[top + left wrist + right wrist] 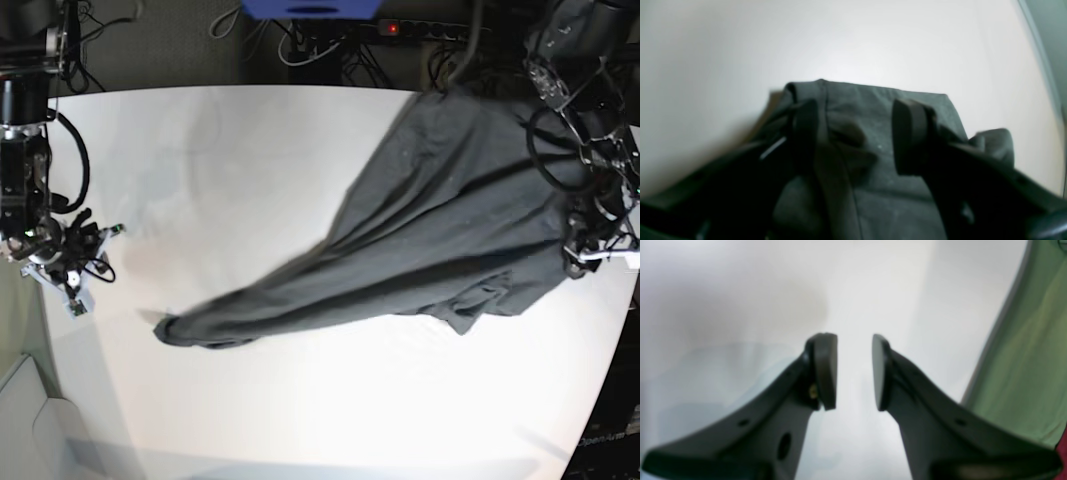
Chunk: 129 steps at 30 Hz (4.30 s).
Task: Layout the t-shirt on the table in an organized manner, then fold the t-shirt properly
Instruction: 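Move the right gripper over the t-shirt body and grasp fabric, then drag the grasped fabric with the right gripper to spread the shirt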
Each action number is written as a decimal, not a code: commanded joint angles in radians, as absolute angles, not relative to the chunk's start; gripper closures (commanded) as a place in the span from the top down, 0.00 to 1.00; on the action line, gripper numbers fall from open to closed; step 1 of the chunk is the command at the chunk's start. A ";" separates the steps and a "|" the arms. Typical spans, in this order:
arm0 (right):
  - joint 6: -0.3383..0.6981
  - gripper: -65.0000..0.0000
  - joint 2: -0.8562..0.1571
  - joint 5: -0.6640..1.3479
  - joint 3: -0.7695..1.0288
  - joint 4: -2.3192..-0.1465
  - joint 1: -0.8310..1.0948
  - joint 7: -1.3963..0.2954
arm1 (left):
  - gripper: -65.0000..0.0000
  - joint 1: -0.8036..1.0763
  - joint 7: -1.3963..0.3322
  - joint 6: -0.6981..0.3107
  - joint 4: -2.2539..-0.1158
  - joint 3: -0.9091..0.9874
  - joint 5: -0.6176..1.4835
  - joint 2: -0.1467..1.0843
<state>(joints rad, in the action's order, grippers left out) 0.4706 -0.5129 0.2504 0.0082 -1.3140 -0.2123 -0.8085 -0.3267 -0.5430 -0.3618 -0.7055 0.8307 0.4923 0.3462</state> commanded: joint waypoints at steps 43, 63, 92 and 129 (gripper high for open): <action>0.698 0.45 -0.136 0.262 -0.054 -1.857 -0.035 -1.024 | 0.54 -0.331 -0.704 -0.334 -1.027 0.644 0.656 0.211; 0.698 0.57 0.157 0.489 -0.062 -1.685 0.150 -1.012 | 0.54 -0.358 -0.567 -0.334 -0.799 0.530 0.657 0.344; 0.698 0.56 0.157 0.532 -0.039 -1.150 -0.122 -0.894 | 0.54 -0.358 -0.618 -0.334 -0.803 0.530 0.657 0.341; 0.627 0.00 -0.142 0.527 -0.038 -1.356 -0.366 -1.013 | 0.54 -0.387 -0.495 -0.334 -0.719 0.536 0.661 0.305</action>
